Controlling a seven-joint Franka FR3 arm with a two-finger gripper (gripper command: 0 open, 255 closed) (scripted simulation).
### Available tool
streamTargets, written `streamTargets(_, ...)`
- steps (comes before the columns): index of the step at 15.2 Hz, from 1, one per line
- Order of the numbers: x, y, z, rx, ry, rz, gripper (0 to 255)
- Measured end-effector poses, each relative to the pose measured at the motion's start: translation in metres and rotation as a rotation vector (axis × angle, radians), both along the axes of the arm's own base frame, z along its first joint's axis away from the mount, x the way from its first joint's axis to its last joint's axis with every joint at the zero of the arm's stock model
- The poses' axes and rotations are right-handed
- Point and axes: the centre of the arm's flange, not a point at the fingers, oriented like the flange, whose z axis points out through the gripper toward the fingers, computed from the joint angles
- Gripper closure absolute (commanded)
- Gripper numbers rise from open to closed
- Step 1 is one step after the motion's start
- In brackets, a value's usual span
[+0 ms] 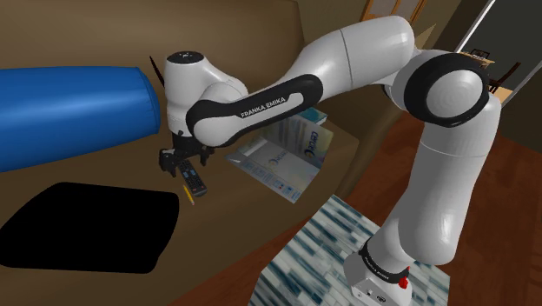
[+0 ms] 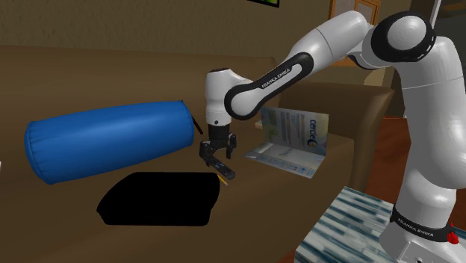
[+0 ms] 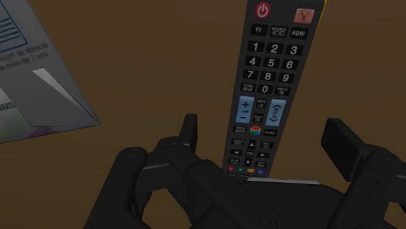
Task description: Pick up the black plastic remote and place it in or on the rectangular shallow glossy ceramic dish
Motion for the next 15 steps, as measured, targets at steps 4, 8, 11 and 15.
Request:
streamTargets(4, 0.0009, 0.0001, -0.0127, 0.0, 0.0, 0.0, 0)
streamTargets(8, 0.0008, 0.0003, -0.0135, 0.0, 0.0, 0.0, 0)
streamTargets(11, 0.0008, 0.0003, -0.0135, 0.0, 0.0, 0.0, 255)
streamTargets(15, 0.0008, 0.0004, -0.0134, 0.0, -0.001, 0.0, 255)
